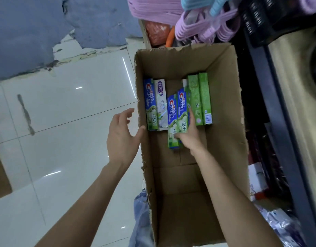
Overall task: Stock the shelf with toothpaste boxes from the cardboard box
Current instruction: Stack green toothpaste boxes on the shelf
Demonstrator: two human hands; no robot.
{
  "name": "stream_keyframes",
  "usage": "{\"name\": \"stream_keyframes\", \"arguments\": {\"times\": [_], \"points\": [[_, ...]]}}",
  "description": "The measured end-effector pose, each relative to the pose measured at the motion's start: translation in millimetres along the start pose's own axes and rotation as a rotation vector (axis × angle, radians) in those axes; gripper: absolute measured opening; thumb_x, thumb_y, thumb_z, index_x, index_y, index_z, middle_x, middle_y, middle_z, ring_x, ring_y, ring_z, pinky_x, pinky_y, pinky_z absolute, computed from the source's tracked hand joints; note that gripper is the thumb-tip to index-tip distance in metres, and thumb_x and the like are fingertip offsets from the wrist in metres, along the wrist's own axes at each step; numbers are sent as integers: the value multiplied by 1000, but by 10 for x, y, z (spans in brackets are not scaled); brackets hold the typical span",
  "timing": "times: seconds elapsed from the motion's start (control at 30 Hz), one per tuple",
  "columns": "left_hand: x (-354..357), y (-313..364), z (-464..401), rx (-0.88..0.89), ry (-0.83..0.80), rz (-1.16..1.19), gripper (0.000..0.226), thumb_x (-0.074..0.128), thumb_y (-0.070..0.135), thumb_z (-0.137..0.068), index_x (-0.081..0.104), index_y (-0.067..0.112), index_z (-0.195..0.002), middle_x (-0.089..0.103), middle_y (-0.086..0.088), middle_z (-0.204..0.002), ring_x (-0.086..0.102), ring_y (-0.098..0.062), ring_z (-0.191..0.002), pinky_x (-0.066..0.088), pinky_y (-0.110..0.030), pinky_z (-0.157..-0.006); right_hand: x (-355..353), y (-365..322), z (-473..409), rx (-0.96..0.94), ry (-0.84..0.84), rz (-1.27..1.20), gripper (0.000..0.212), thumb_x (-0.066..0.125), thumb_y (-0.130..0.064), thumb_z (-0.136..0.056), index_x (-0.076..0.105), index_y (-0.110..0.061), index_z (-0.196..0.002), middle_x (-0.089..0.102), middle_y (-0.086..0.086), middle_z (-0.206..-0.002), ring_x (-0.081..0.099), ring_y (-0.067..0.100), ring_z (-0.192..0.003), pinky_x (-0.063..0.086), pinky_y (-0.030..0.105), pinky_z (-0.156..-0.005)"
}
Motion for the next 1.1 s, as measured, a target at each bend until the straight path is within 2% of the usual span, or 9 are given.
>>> {"name": "stream_keyframes", "arguments": {"times": [0.1,0.17,0.3,0.53,0.7,0.8,0.93,1.0,1.1], "points": [[-50,263,220,-5,-6,177,39,63,23,-88,52,21,-125,54,8,-115,53,0,-101,47,-21,-82,-285,-133,746,19,-97,-312,103,68,15,-72,19,-40,-145,55,-11,-124,58,5,-107,52,19,-74],[108,423,415,-120,-213,410,45,65,24,-87,47,19,-129,57,10,-112,56,8,-95,46,-12,-79,-473,-286,1239,-41,-119,-419,100,68,15,-72,25,-43,-142,51,-5,-135,56,10,-116,54,23,-77],[320,820,962,-401,-647,748,61,71,34,-81,40,27,-132,68,5,-110,68,-14,-97,53,-37,-90,-707,-620,2087,-129,-159,-514,94,65,17,-74,30,-49,-130,54,-7,-133,59,9,-115,52,22,-80],[-180,1465,1703,-367,-737,894,39,64,17,-86,55,18,-124,70,-7,-111,67,-27,-101,52,-43,-89,-1146,-933,3080,-91,-55,-481,90,63,14,-77,22,-42,-134,54,-22,-114,59,-16,-88,49,10,-67],[-467,1701,2102,-493,-804,767,33,54,25,-91,56,9,-120,71,-4,-68,66,-14,-54,54,-25,-53,-1591,-834,3868,-11,26,-633,66,74,-2,-75,44,-28,-127,67,6,-111,63,20,-76,52,28,-61],[-610,2023,2276,-309,-832,618,32,59,25,-90,53,15,-120,69,-2,-75,66,-11,-58,53,-24,-54,-1892,-744,4439,-15,77,-855,44,61,-25,-82,50,-20,-124,71,9,-100,61,20,-61,50,25,-54],[-685,2556,2639,-59,-905,452,39,66,25,-86,49,18,-120,67,-5,-93,67,-13,-65,53,-28,-64,-2245,-421,5070,-92,165,-1091,67,75,-43,-71,54,-7,-124,71,14,-103,70,27,-83,57,30,-72],[-640,2823,2861,66,-945,383,38,67,25,-85,52,17,-119,67,-2,-90,65,-11,-65,52,-29,-64,-2407,-225,5394,-110,169,-1212,73,84,-36,-59,58,-3,-119,70,16,-103,70,26,-88,57,32,-77],[-582,3192,3298,218,-964,351,4,60,27,-90,60,29,-93,66,12,-68,61,-4,-57,49,-21,-57,-2721,217,5821,-75,290,-1249,38,62,-8,-73,58,-1,-110,73,13,-88,70,22,-74,57,30,-66]]}}
Point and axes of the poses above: each hand's wrist, its own z-axis away from the middle knuckle, its own x-axis out of the palm, y = z × x, the point moved 9 cm from there along -z, towards the middle knuckle
